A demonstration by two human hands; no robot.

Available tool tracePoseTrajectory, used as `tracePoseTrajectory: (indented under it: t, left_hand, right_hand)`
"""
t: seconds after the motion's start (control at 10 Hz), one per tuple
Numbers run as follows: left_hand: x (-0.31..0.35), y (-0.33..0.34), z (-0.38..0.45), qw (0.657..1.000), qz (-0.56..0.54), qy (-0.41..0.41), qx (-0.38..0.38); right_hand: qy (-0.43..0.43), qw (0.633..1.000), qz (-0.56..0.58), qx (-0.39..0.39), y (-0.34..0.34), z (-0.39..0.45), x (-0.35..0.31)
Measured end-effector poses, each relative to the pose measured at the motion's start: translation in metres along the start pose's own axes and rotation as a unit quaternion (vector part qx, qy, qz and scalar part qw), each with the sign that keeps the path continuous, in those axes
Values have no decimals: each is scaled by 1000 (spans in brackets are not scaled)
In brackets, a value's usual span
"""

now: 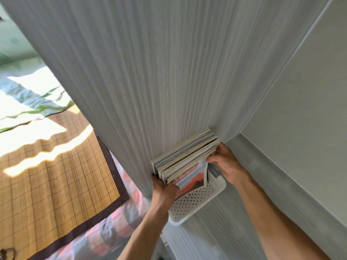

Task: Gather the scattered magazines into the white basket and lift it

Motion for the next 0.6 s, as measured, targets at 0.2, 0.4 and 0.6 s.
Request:
tracePoseTrajectory:
  t: [0.2, 0.4, 0.6]
  left_hand:
    - [-12, -3, -4, 998, -49, -27, 35]
    - [-22, 1, -8, 997, -49, -59, 16]
    - [-21, -15, -5, 999, -22, -24, -33]
  right_hand:
    - [73, 960, 5, 271, -10, -56, 39]
    - [144, 977, 143, 68, 80, -99, 88]
    - [137, 985, 60, 83, 92, -108, 74]
Point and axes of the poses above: each hand's wrist, its own z-axis towards the middle knuckle, its own y-axis out of the palm, x = y × z, the point moved 6 cm from there along z, towards the middle knuckle, and after that the axes turned 5 degrees about -y, right-handed, at the moved point
